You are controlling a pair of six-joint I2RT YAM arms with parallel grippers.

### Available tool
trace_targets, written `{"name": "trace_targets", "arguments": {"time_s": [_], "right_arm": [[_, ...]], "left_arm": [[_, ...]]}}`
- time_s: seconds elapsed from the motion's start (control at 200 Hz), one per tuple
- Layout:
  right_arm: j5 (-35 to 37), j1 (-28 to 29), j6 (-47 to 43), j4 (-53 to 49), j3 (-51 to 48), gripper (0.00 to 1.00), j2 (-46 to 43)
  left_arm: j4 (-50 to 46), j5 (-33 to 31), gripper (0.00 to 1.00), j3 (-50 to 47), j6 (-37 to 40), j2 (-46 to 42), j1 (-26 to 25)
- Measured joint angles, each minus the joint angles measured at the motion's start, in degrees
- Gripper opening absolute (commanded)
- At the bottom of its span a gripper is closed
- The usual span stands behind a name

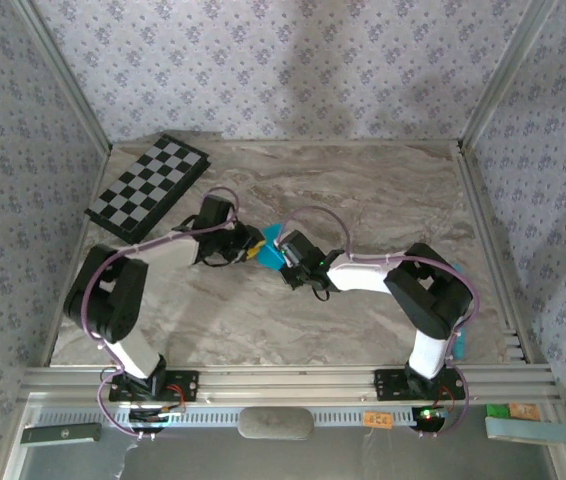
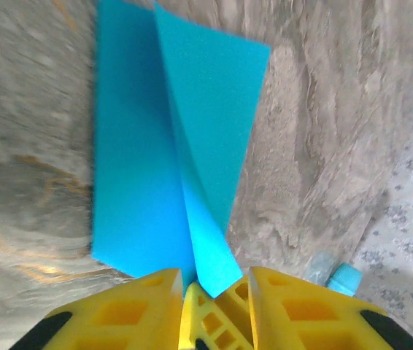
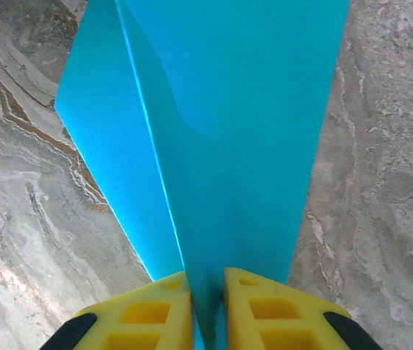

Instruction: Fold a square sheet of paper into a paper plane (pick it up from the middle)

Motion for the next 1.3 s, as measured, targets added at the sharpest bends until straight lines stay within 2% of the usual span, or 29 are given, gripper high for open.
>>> {"name": "trace_targets", "arguments": {"time_s": [0.185, 0.41, 0.79, 1.299], "right_arm": [[-4.5, -1.9, -0.2, 1.8, -0.8, 0.18, 0.0], [-9.3, -3.8, -0.5, 2.7, -1.1, 0.16, 0.0], [-14.1, -5.2, -1.9, 2.6, -1.1, 0.16, 0.0], [-12.5, -5.2, -6.5, 2.6, -1.1, 0.31, -0.2]], "left_arm": [[2.8, -0.6, 0.3, -5.0, -0.1, -3.5, 1.4], [7.7, 1.8, 0.21, -6.2, -1.1, 1.0, 0.3], [10.4, 4.4, 0.22, -2.3, -0.6, 8.2, -1.2], [9.2, 4.4, 0.22, -0.7, 0.5, 11.6, -1.4]]}}
